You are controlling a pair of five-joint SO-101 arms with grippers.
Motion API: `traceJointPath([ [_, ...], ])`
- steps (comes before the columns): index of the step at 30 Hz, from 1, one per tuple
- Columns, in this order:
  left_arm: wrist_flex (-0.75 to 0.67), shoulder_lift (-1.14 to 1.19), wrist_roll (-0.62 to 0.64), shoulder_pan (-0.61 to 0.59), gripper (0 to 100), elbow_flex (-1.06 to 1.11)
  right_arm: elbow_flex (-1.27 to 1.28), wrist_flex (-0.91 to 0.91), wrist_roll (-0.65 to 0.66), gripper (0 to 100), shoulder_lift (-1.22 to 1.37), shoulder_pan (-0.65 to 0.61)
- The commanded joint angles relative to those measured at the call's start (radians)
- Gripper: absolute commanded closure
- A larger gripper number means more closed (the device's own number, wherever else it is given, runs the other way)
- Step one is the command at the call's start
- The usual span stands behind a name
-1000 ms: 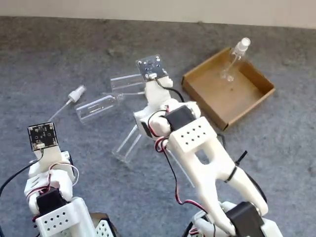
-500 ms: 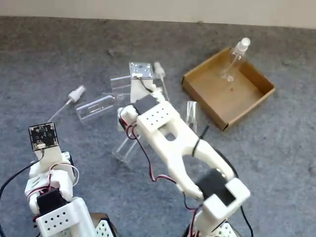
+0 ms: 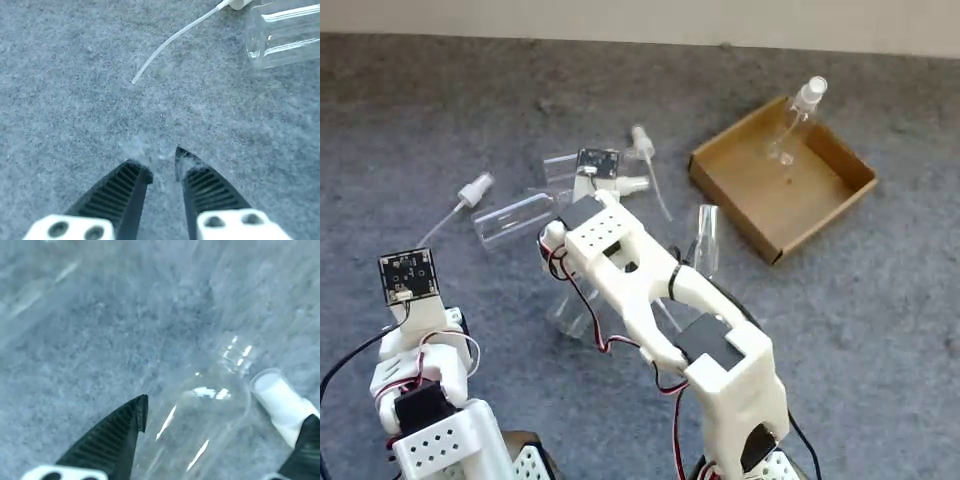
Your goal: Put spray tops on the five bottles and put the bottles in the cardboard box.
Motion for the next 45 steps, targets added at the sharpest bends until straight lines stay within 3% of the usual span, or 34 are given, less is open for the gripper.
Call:
traceJointPath([
  [1,-0.006,-0.012,-0.008,-0.001,95,-0.007,-0.045,0.031,-0.009,63.2,-0.016,-0.004],
  [4,-0.006,-0.012,-0.008,-0.001,95,-0.007,-0.047,0.074,0.009,74.1,-0.018,-0.004],
  [10,-0.006,-0.012,-0.008,-0.001,95,-0.007,-0.053,0.127,0.267,89.2,-0.018,0.002],
  [21,-0.006,-0.012,-0.008,-0.001,95,-0.007,-0.054,0.157,0.674,89.8,-0.019,0.173],
  [27,-0.006,-0.012,-0.008,-0.001,95,-0.007,-0.054,0.156,0.941,89.8,-0.018,0.186],
  [38,-0.006,-0.012,-0.009,0.008,95,-0.005,-0.056,0.116,1.123,89.6,-0.013,0.18],
  [45,-0.006,-0.012,-0.012,0.028,95,0.002,-0.056,0.097,1.132,89.6,-0.013,0.165],
])
